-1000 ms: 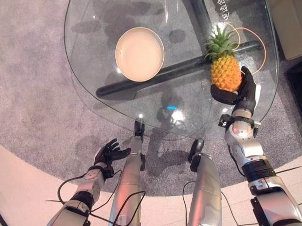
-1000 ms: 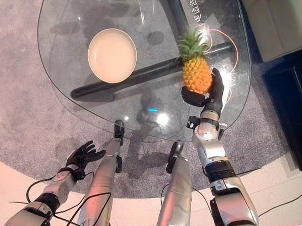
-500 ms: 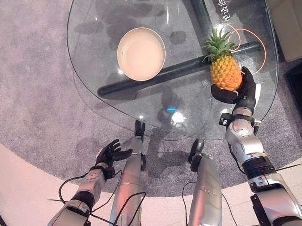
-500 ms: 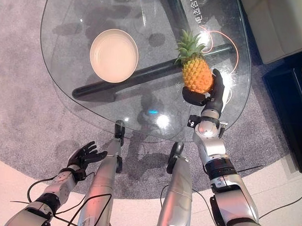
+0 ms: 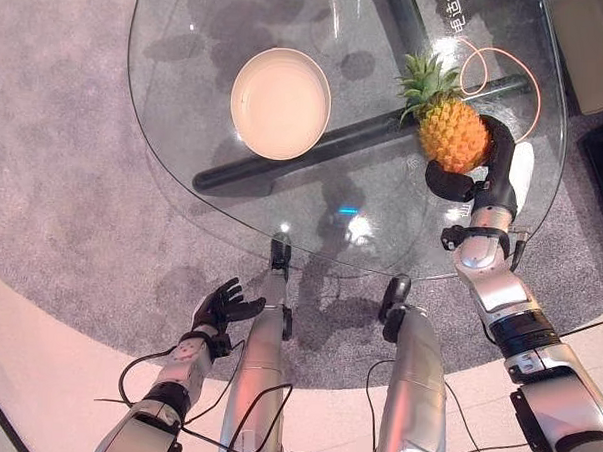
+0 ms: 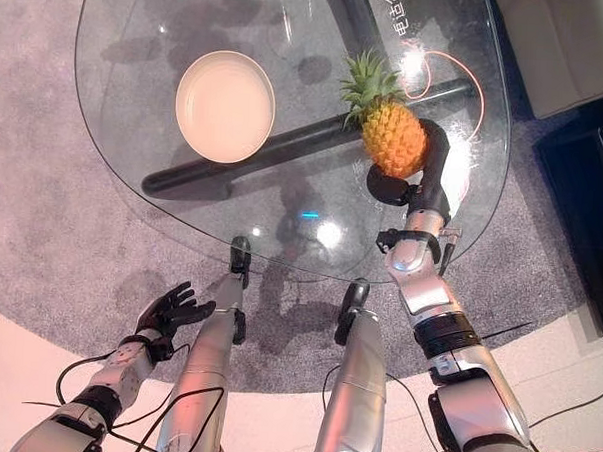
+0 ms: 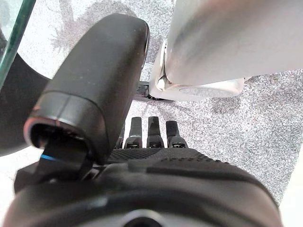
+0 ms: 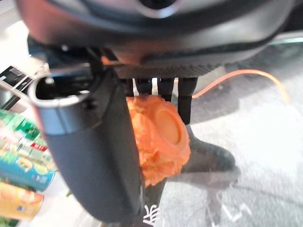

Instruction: Pick up the fruit to the plate

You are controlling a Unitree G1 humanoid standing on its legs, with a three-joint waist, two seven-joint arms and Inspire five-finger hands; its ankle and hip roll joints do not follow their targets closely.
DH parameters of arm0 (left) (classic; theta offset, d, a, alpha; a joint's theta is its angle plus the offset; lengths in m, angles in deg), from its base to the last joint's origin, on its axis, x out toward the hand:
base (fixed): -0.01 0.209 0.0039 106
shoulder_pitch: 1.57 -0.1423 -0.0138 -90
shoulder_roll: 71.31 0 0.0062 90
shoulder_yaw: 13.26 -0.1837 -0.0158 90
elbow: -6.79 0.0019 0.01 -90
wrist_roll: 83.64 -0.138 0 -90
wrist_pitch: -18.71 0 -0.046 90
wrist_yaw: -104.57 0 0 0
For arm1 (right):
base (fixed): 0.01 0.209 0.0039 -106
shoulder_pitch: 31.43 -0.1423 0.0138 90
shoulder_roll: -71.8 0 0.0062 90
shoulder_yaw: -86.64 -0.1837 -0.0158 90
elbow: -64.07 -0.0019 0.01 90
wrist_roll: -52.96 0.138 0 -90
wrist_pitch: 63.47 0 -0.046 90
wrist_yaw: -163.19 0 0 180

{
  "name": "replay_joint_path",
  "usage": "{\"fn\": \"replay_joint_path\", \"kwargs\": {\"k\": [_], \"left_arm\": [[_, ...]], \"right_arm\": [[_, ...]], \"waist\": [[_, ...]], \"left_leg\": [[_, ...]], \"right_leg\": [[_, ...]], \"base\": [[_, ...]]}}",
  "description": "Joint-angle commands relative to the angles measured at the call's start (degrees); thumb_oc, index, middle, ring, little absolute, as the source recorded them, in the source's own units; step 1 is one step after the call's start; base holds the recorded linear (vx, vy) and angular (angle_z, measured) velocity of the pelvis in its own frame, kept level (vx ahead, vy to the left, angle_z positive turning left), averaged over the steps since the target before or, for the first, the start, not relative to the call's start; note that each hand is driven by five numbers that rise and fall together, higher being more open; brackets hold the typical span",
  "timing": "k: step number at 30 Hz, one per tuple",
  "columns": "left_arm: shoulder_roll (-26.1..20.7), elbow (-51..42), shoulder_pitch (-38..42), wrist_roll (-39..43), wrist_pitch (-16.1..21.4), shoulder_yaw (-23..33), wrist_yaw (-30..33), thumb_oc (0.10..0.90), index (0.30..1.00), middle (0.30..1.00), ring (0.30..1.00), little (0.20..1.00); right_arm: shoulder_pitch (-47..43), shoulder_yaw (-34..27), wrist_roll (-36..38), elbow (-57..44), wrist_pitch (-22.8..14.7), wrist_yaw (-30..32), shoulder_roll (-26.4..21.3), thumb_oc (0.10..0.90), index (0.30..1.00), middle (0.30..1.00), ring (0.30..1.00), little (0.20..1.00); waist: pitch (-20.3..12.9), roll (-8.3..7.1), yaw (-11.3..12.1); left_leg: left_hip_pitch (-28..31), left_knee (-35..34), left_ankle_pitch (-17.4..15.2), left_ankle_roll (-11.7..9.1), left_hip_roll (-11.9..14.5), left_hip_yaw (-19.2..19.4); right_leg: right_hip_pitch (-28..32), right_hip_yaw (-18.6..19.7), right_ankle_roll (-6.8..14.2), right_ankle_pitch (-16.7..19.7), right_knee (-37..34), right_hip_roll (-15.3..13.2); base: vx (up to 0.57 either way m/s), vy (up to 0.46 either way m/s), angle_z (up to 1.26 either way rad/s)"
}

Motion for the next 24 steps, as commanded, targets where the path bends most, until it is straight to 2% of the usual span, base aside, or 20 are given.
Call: {"fn": "replay_joint_path", "kwargs": {"k": [1, 8, 9, 12, 13, 14, 16, 21, 24], "left_arm": [[-1.6, 1.3, -1.0, -0.2, 1.3, -0.1, 0.4, 0.8, 0.9, 0.9, 0.9, 0.9], [-1.8, 1.1, -0.9, 4.2, 2.8, 1.5, 1.2, 0.8, 0.9, 0.9, 0.9, 0.9], [-1.9, 0.9, -0.2, 5.7, 3.2, 2.4, 1.9, 0.8, 0.9, 0.9, 0.9, 0.9], [-2.1, 0.6, -0.1, 8.6, 3.7, 4.6, 3.3, 0.8, 0.9, 0.9, 0.9, 0.9], [-2.3, 0.5, 0.1, 10.8, 4.4, 6.0, 4.4, 0.8, 0.9, 0.9, 0.9, 0.9], [-3.2, -0.6, 0.7, 15.2, 6.2, 9.7, 6.6, 0.8, 0.9, 0.9, 0.9, 0.9], [-3.9, -2.2, 1.7, 17.3, 8.5, 12.2, 8.4, 0.8, 0.9, 0.9, 0.9, 0.9], [-4.9, -9.5, 4.7, 17.0, 14.3, 14.5, 15.0, 0.8, 0.9, 0.9, 0.9, 0.9], [-6.0, -12.5, 6.8, 15.6, 15.9, 14.8, 17.0, 0.8, 0.9, 0.9, 0.9, 0.9]], "right_arm": [[-3.2, -0.4, -4.6, -6.0, -2.0, 3.4, -5.0, 0.1, 0.3, 0.3, 0.3, 0.2], [-2.4, -0.6, -5.1, -6.6, -3.8, 4.8, -5.6, 0.1, 0.3, 0.3, 0.3, 0.2], [-2.9, -1.0, -5.3, -7.0, -3.9, 4.9, -5.7, 0.1, 0.3, 0.3, 0.3, 0.2], [-2.1, -1.5, -5.9, -8.0, -4.4, 5.2, -5.6, 0.1, 0.3, 0.3, 0.3, 0.2], [-1.8, -1.7, -6.2, -8.7, -4.5, 5.5, -5.4, 0.1, 0.3, 0.3, 0.3, 0.2], [-1.3, -1.7, -6.6, -10.2, -4.6, 6.0, -5.3, 0.1, 0.3, 0.3, 0.3, 0.2], [-0.9, -1.5, -7.1, -11.2, -5.0, 6.4, -4.8, 0.1, 0.3, 0.3, 0.3, 0.2], [0.6, -1.7, -7.4, -14.4, -6.7, 5.4, -3.0, 0.1, 0.3, 0.3, 0.3, 0.2], [1.1, -1.8, -7.0, -15.3, -8.0, 4.9, -1.9, 0.1, 0.3, 0.3, 0.3, 0.2]], "waist": [[-1.1, -0.3, 0.2], [-1.1, -0.17, 0.1], [-1.1, -0.25, 0.0], [-1.1, -0.27, -0.1], [-1.1, -0.3, -0.2], [-1.1, -0.3, -0.3], [-1.1, -0.3, -0.4], [-1.1, -0.66, -0.4], [-1.1, -0.87, -0.5]], "left_leg": [[1.3, 13.4, -13.6, 1.7, 0.2, 2.2], [1.7, 13.1, -13.5, 1.6, 0.4, 2.3], [0.2, 12.7, -11.8, 1.9, 0.1, 2.4], [0.4, 12.6, -11.9, 1.8, 0.1, 2.3], [0.5, 12.6, -11.8, 1.8, 0.2, 2.4], [0.6, 12.4, -11.7, 1.7, 0.1, 2.4], [0.6, 12.5, -11.7, 1.5, 0.1, 2.4], [0.6, 12.3, -11.6, 1.4, -0.2, 2.2], [0.5, 12.3, -11.5, 1.4, -0.2, 2.2]], "right_leg": [[2.0, 0.4, 1.8, 12.1, -13.9, 0.3], [2.3, 0.2, 1.8, 12.0, -14.2, 0.1], [0.9, -0.1, 1.3, 13.7, -14.9, 0.0], [1.0, 0.0, 1.4, 13.5, -14.8, -0.1], [1.1, 0.0, 1.3, 13.4, -14.8, 0.0], [1.0, 0.1, 1.2, 13.1, -14.6, 0.0], [0.9, 0.4, 1.1, 12.8, -14.3, 0.1], [1.1, 0.5, 0.9, 12.6, -14.3, 0.5], [1.0, 0.5, 0.9, 12.5, -14.2, 0.6]], "base": [[0.0, 0.0, 0.0], [-0.01, 0.001, 0.0], [-0.07, 0.001, 0.0], [-0.02, 0.001, 0.0], [0.0, 0.0, 0.0], [0.0, 0.0, 0.0], [0.0, 0.0, 0.0], [0.0, 0.0, 0.0], [0.0, 0.0, 0.0]]}}
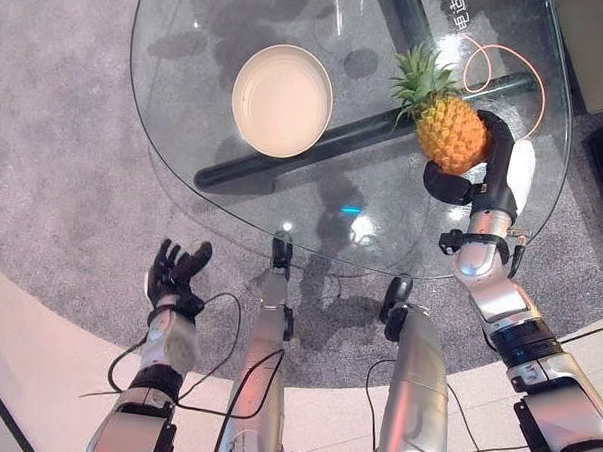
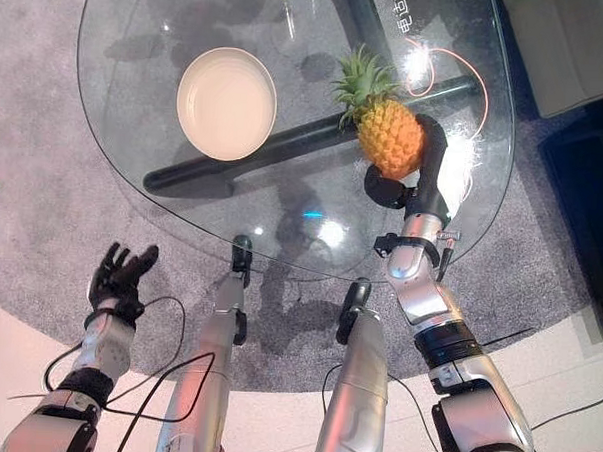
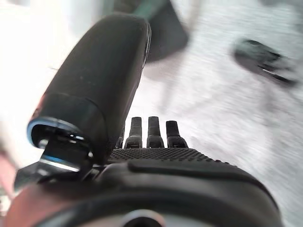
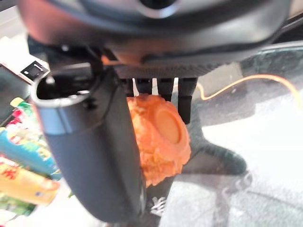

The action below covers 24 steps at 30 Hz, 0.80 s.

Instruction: Pick up the fruit to the plate

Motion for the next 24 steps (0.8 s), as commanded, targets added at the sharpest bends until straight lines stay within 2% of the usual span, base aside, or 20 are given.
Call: {"fn": "replay_joint_path", "kwargs": {"k": [1, 4, 8, 16, 20, 24], "left_arm": [[-5.1, -2.0, 3.3, -1.0, 7.2, 1.2, 4.3, 0.8, 0.9, 0.9, 0.9, 0.9], [-5.5, -6.8, 5.6, -2.0, 9.7, 1.5, 7.2, 0.8, 0.9, 0.9, 0.9, 0.9], [-5.6, -8.5, 6.3, -2.2, 11.9, 2.1, 8.0, 0.8, 0.9, 0.9, 0.9, 0.9], [-5.7, -15.6, 8.0, -9.0, 18.3, 3.7, 15.0, 0.8, 0.9, 0.9, 0.9, 0.9], [-4.7, -19.3, 7.9, -11.0, 19.7, 4.2, 15.0, 0.8, 0.9, 0.9, 0.9, 0.9], [-2.2, -25.4, 7.5, -13.7, 20.9, 3.4, 12.6, 0.8, 0.9, 0.9, 0.9, 0.9]], "right_arm": [[-2.9, -2.2, -5.0, -8.1, -8.3, 2.8, -1.7, 0.1, 0.3, 0.3, 0.3, 0.2], [-2.0, -2.5, -6.2, -10.2, -9.4, 2.2, -0.2, 0.1, 0.3, 0.3, 0.3, 0.2], [-1.7, -2.8, -6.8, -11.0, -10.2, 1.9, 0.5, 0.1, 0.3, 0.3, 0.3, 0.2], [-1.3, -2.5, -8.5, -14.2, -13.0, -0.7, 1.6, 0.1, 0.3, 0.3, 0.3, 0.2], [-0.8, -3.0, -9.5, -15.8, -13.6, -1.6, 2.1, 0.1, 0.3, 0.3, 0.3, 0.2], [-0.3, -3.6, -11.2, -18.3, -14.5, -2.3, 3.1, 0.1, 0.3, 0.3, 0.3, 0.2]], "waist": [[-1.1, -1.17, -0.9], [-1.1, -1.5, -1.1], [-1.1, -1.62, -1.3], [-1.1, -2.0, -1.2], [-1.1, -2.04, -1.1], [-1.1, -1.98, -0.9]], "left_leg": [[0.2, 13.8, -12.3, 1.0, -0.1, 2.3], [0.2, 14.1, -12.6, 1.0, -0.1, 2.4], [0.0, 14.4, -12.8, 1.0, 0.0, 2.5], [0.2, 14.1, -13.0, 0.9, 0.1, 2.5], [0.2, 14.2, -13.1, 0.9, 0.1, 2.4], [-0.1, 14.4, -13.3, 1.0, 0.1, 2.3]], "right_leg": [[2.2, 0.4, 1.3, 12.7, -15.4, 0.8], [2.4, 0.4, 1.3, 12.6, -15.4, 0.9], [2.2, 0.5, 1.2, 12.5, -15.3, 0.9], [2.7, 0.7, 1.2, 12.3, -15.6, 1.1], [2.9, 0.7, 1.3, 12.3, -15.7, 1.1], [2.8, 0.7, 1.4, 12.4, -15.6, 1.0]], "base": [[0.0, 0.0, 0.0], [0.0, 0.0, 0.0], [0.0, 0.0, 0.0], [0.0, 0.0, 0.0], [0.0, 0.0, 0.0], [0.0, 0.0, 0.0]]}}
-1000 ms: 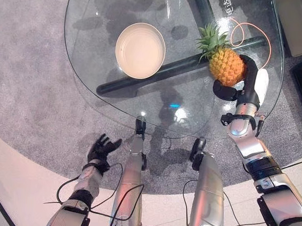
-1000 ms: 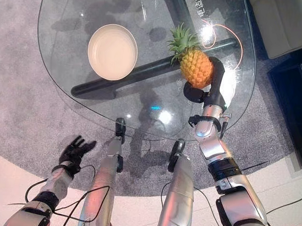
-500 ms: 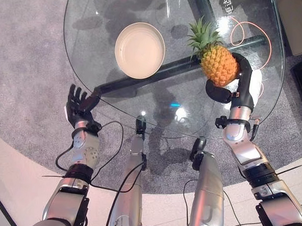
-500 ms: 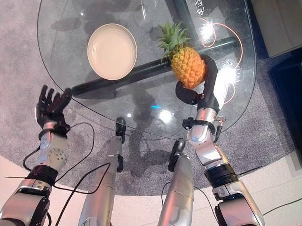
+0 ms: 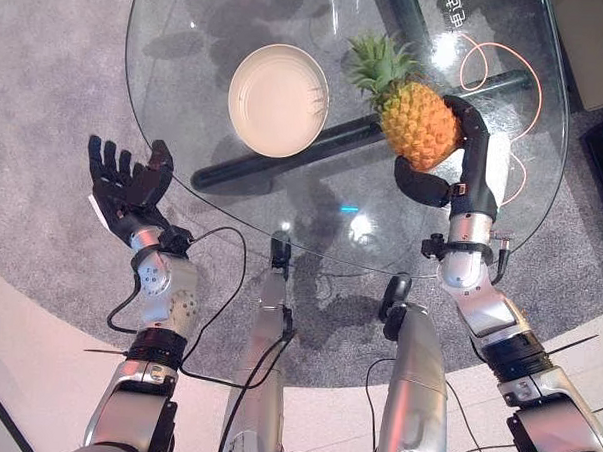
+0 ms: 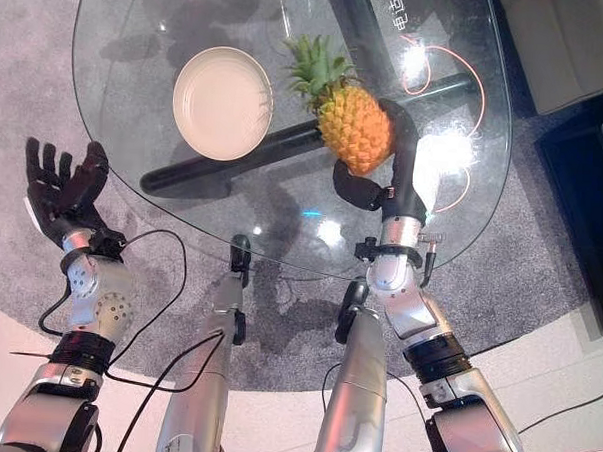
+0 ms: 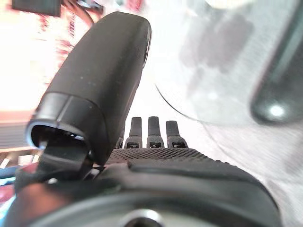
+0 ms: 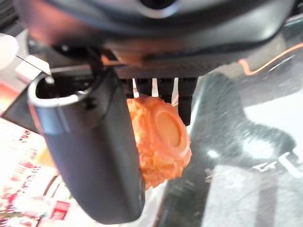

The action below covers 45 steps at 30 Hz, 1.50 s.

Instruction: Pick up the fruit to the plate

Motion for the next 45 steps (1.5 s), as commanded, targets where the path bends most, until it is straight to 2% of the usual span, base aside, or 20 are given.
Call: {"fn": "replay_joint_path", "kwargs": {"k": [1, 5, 9, 15, 20, 28, 34, 45], "left_arm": [[-2.3, -4.8, 3.1, -5.8, 6.3, 3.2, -2.5, 0.8, 0.9, 0.9, 0.9, 0.9], [-1.7, -8.9, 3.8, -6.8, 4.1, 1.6, -4.6, 0.8, 0.9, 0.9, 0.9, 0.9], [-1.4, -11.0, 4.4, -6.4, 3.6, 0.8, -6.2, 0.8, 0.9, 0.9, 0.9, 0.9], [-1.3, -14.2, 5.0, -3.2, 1.2, -1.0, -12.2, 0.8, 0.9, 0.9, 0.9, 0.9], [-0.3, -16.9, 5.8, 2.0, -5.7, -4.0, -20.7, 0.8, 0.9, 0.9, 0.9, 0.9], [1.1, -17.8, 6.9, 16.6, -11.6, -7.2, -29.9, 0.8, 0.9, 0.9, 0.9, 0.9], [2.2, -18.0, 8.0, 22.9, -14.7, -8.5, -32.2, 0.8, 0.9, 0.9, 0.9, 0.9], [3.7, -19.2, 9.5, 27.4, -15.8, -9.4, -32.1, 0.8, 0.9, 0.9, 0.9, 0.9]], "right_arm": [[-4.1, -3.8, -4.8, -10.1, -8.7, 0.8, 0.3, 0.1, 0.3, 0.3, 0.3, 0.2], [-5.1, -3.9, -5.7, -11.8, -8.8, -0.5, 0.8, 0.1, 0.3, 0.3, 0.3, 0.2], [-5.5, -4.0, -6.1, -12.4, -9.3, -1.2, 0.9, 0.1, 0.3, 0.3, 0.3, 0.2], [-5.7, -4.1, -6.1, -13.3, -10.4, -1.7, 0.9, 0.1, 0.3, 0.3, 0.3, 0.2], [-6.3, -4.1, -7.1, -14.7, -12.1, -2.7, 1.4, 0.1, 0.3, 0.3, 0.3, 0.2], [-7.9, -2.9, -8.0, -17.0, -14.2, -3.3, 1.4, 0.1, 0.3, 0.3, 0.3, 0.2], [-9.1, -2.1, -7.5, -18.0, -14.8, -3.9, 1.9, 0.1, 0.3, 0.3, 0.3, 0.2], [-11.0, -0.2, -6.3, -19.8, -14.6, -5.4, 2.7, 0.1, 0.3, 0.3, 0.3, 0.2]], "waist": [[-1.1, -1.94, -0.3], [-1.1, -2.03, -0.3], [-1.1, -2.04, -0.5], [-1.1, -2.1, -0.7], [-1.1, -2.0, -1.0], [-1.1, -1.98, -1.7], [-1.1, -2.05, -2.0], [-1.1, -2.06, -2.1]], "left_leg": [[0.1, 14.4, -13.4, 1.2, 0.0, 2.3], [0.2, 14.2, -13.3, 1.3, 0.0, 2.2], [0.6, 13.8, -13.2, 1.4, 0.0, 2.5], [0.5, 14.2, -13.3, 1.4, 0.1, 2.5], [0.4, 14.1, -13.2, 1.5, 0.1, 2.8], [0.5, 14.1, -13.2, 1.7, 0.2, 3.1], [0.6, 14.1, -13.2, 1.7, 0.1, 3.1], [0.7, 13.8, -12.9, 1.7, 0.1, 3.3]], "right_leg": [[2.9, 0.7, 1.4, 12.4, -15.5, 0.9], [3.1, 0.8, 1.4, 12.7, -15.8, 1.2], [3.5, 0.9, 1.5, 12.9, -16.3, 1.3], [3.5, 1.1, 1.7, 13.2, -16.2, 1.1], [3.3, 1.1, 2.0, 13.6, -16.4, 1.0], [3.3, 1.6, 2.3, 14.1, -16.8, 1.1], [3.5, 1.7, 2.3, 14.4, -17.3, 1.0], [3.6, 1.7, 2.3, 14.5, -17.6, 0.9]], "base": [[0.0, 0.0, 0.0], [0.0, 0.0, 0.0], [0.0, 0.0, 0.0], [0.0, 0.0, 0.0], [0.0, 0.0, 0.0], [0.0, 0.0, 0.0], [0.0, 0.0, 0.0], [0.0, 0.0, 0.0]]}}
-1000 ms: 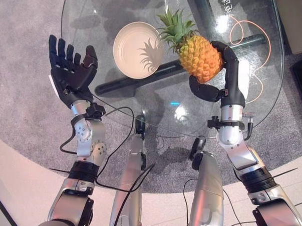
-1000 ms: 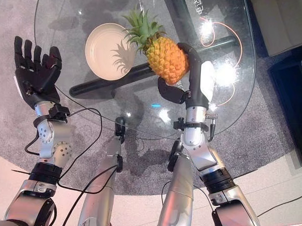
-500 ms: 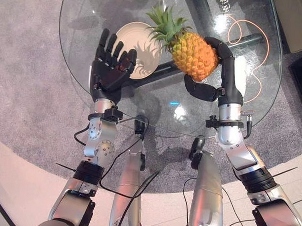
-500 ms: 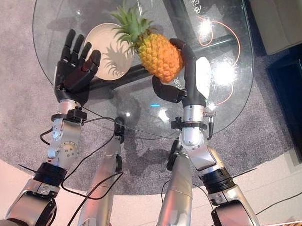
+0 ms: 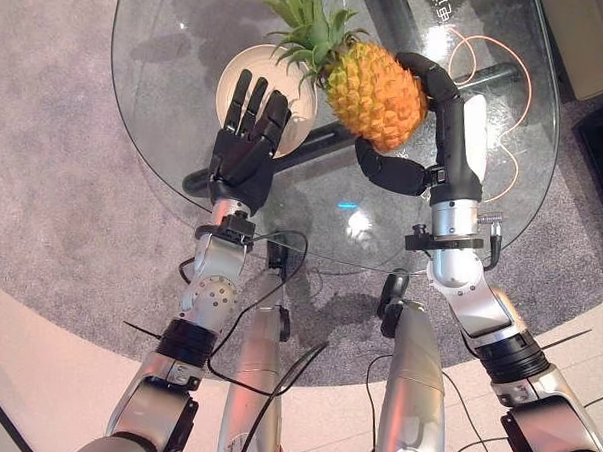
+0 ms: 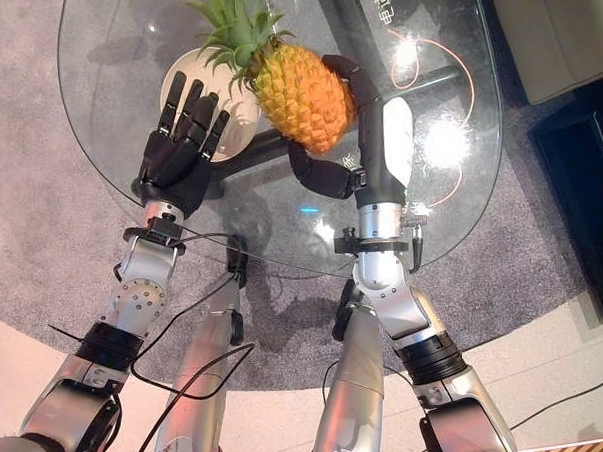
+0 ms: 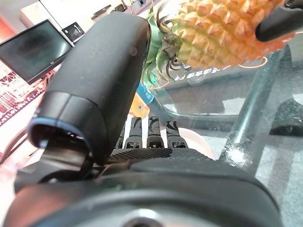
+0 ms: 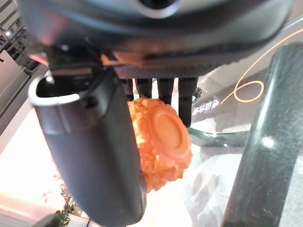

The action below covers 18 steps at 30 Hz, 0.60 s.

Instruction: Pick up the fruit to the plate

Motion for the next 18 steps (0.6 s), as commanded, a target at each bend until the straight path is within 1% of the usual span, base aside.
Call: {"fn": "replay_joint_path", "kwargs": {"k": [1, 3, 8, 18], "left_arm": [[0.3, -7.0, 5.5, 2.2, 1.8, 0.4, -3.7, 0.8, 0.9, 0.9, 0.9, 0.9], [0.6, -7.0, 5.8, 5.1, 1.3, 0.5, -5.5, 0.8, 0.9, 0.9, 0.9, 0.9], [1.8, -7.9, 5.8, 7.6, 0.6, 0.3, -6.8, 0.8, 0.9, 0.9, 0.9, 0.9], [2.6, -8.4, 5.9, 7.6, -0.3, -0.6, -5.8, 0.8, 0.9, 0.9, 0.9, 0.9]], "right_arm": [[-9.4, -0.9, -1.5, -13.0, -8.7, 0.5, 1.9, 0.1, 0.3, 0.3, 0.3, 0.2], [-9.5, -0.4, -1.3, -13.0, -8.6, -0.1, 2.0, 0.1, 0.3, 0.3, 0.3, 0.2], [-9.6, 0.6, -1.5, -13.4, -8.2, -1.7, 2.7, 0.1, 0.3, 0.3, 0.3, 0.2], [-10.3, 2.4, -0.7, -14.8, -7.1, -3.4, 3.5, 0.1, 0.3, 0.3, 0.3, 0.2]], "waist": [[-1.2, -1.84, -0.4], [-1.2, -1.75, -0.4], [-1.2, -1.71, -0.4], [-1.2, -1.75, -0.2]], "left_leg": [[0.9, 13.7, -13.0, 1.7, 0.1, 2.8], [0.9, 13.5, -12.9, 1.7, 0.1, 2.9], [1.0, 13.2, -12.7, 1.6, 0.0, 3.0], [1.1, 12.6, -12.4, 1.6, -0.1, 2.9]], "right_leg": [[4.0, 1.0, 2.1, 14.4, -17.3, 0.9], [4.0, 1.0, 2.1, 14.4, -17.4, 0.8], [4.2, 0.9, 2.1, 14.5, -17.9, 0.7], [4.4, 0.6, 2.1, 14.7, -18.3, 0.6]], "base": [[0.0, 0.0, 0.0], [0.0, 0.0, 0.0], [0.0, 0.0, 0.0], [0.0, 0.0, 0.0]]}}
